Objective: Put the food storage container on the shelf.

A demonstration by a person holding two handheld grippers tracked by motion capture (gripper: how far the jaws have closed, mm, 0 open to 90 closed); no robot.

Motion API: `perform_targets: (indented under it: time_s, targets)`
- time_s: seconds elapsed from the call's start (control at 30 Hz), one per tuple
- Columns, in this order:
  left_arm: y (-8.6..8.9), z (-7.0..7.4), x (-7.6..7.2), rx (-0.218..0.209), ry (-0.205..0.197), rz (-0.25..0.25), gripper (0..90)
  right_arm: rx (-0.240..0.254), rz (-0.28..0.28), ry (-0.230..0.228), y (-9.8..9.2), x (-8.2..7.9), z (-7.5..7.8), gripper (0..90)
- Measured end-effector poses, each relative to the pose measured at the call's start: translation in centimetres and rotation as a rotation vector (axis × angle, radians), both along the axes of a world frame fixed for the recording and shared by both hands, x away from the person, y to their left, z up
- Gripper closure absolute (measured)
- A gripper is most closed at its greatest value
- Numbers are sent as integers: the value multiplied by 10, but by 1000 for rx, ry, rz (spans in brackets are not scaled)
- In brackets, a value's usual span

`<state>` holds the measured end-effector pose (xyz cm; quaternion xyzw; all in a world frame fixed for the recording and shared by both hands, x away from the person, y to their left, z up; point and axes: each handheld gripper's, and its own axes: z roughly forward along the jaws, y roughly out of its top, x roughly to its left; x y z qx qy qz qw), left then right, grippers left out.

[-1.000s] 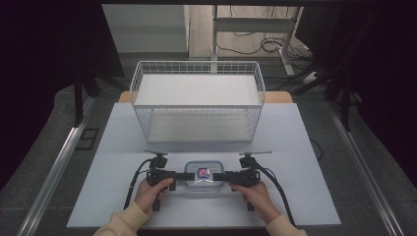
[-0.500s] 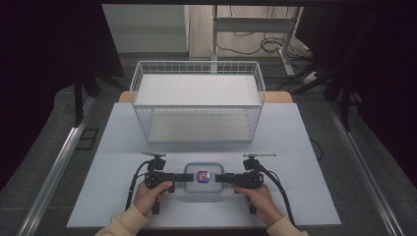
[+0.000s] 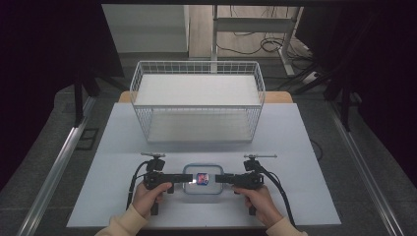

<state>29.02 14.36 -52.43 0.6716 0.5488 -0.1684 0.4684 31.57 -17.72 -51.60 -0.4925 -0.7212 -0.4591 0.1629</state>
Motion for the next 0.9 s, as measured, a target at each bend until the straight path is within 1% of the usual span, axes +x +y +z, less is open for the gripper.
perform_targets:
  time_s: [0.1,0.27,0.57,0.67,0.9]
  targets:
    - [1,0,0,0,1,1,491,-1,1,-5,0,0,0,523]
    - [1,3,0,4,-9,1,491,0,5,-10,1,0,1,523]
    - [1,12,0,7,-35,0,491,3,9,-49,1,1,10,523]
    - [1,15,1,11,-47,-3,491,5,10,-48,0,1,12,522]
    - [1,19,4,5,-54,-6,491,-1,14,-62,1,5,18,522]
